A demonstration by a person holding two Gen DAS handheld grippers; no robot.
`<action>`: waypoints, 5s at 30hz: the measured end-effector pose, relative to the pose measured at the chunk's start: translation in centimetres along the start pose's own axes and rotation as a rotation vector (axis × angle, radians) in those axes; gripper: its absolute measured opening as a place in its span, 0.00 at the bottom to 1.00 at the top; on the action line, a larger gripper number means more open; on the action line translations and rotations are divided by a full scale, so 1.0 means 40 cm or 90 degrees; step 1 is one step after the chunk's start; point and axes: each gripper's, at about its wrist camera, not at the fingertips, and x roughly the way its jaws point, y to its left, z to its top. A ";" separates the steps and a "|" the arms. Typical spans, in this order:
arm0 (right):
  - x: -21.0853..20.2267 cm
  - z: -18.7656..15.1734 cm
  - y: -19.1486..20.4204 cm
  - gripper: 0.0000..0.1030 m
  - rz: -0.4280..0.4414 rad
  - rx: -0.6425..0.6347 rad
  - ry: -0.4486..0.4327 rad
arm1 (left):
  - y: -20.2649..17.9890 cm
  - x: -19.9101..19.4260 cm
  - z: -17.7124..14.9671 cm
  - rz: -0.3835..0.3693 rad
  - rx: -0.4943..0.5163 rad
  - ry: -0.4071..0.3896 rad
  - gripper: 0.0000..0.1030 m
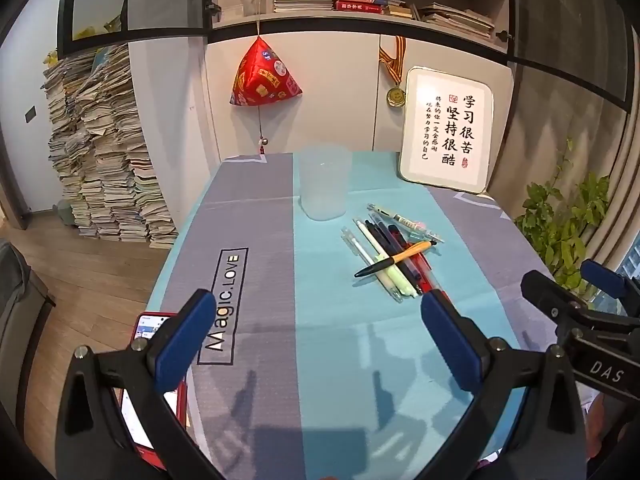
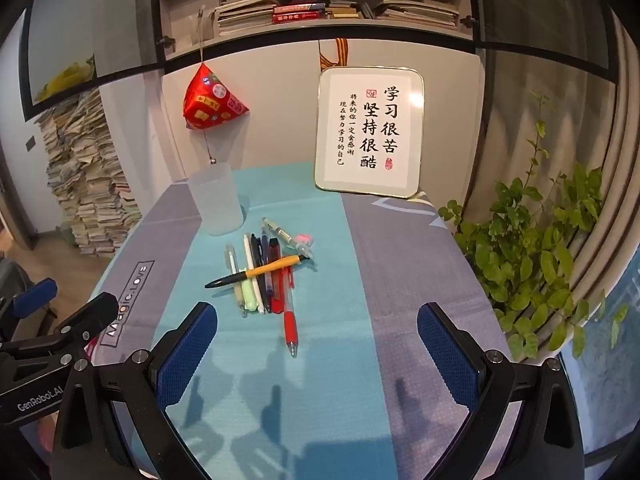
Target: Organize stationery
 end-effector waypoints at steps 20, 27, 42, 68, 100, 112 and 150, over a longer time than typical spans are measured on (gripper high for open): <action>0.033 0.007 0.003 0.97 -0.005 -0.002 0.013 | -0.014 0.034 0.011 0.012 0.022 0.027 0.99; 0.047 0.017 0.001 0.97 -0.011 0.000 0.022 | -0.017 0.038 0.018 -0.006 0.024 0.025 0.99; 0.070 0.027 0.003 0.97 -0.015 0.004 0.038 | -0.001 0.065 0.025 -0.007 0.011 0.042 0.98; 0.141 0.014 0.005 0.59 0.023 -0.013 0.092 | -0.007 0.131 0.020 -0.038 0.008 0.094 0.70; 0.334 -0.021 0.015 0.39 0.065 -0.051 0.229 | -0.102 0.359 -0.001 -0.107 0.027 0.235 0.47; 0.336 -0.018 -0.010 0.16 0.075 -0.048 0.222 | -0.133 0.386 0.017 -0.124 0.025 0.239 0.49; 0.292 -0.047 0.019 0.14 0.108 -0.127 0.274 | -0.046 0.383 0.010 -0.077 0.006 0.273 0.53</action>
